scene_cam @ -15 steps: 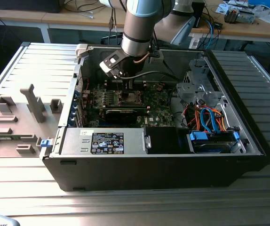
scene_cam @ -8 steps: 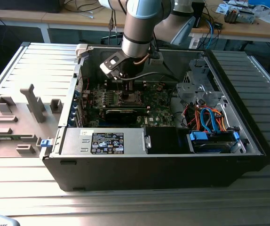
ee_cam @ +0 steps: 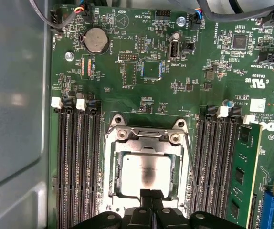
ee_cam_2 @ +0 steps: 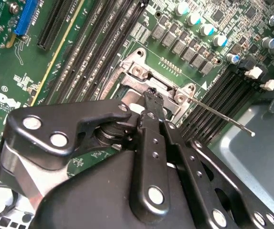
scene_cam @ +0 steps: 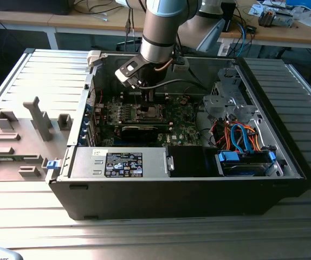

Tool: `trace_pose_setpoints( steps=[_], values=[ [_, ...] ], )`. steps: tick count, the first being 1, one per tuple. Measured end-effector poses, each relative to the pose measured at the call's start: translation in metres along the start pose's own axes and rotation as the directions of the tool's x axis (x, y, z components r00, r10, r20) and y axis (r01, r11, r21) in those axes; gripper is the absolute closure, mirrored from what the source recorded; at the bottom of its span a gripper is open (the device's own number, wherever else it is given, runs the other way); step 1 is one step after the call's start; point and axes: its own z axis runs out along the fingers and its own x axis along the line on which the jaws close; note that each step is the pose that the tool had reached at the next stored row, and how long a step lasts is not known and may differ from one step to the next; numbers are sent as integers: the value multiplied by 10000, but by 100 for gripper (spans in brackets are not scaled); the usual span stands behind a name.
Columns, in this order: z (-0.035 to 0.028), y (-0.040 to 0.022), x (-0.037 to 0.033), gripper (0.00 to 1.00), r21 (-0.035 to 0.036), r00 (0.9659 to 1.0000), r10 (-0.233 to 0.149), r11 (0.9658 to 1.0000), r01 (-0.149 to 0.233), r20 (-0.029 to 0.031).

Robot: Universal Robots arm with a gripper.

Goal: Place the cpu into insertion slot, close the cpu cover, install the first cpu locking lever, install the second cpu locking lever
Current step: 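Close the cpu cover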

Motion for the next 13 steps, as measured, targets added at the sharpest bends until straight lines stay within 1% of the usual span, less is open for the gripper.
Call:
trace_pose_setpoints(
  steps=[4,13],
  values=[
    [12,1,0,89,1,10000,-43,10000,43,5],
    [99,-22,2,89,2,9999,-123,9999,123,12]
  ],
)
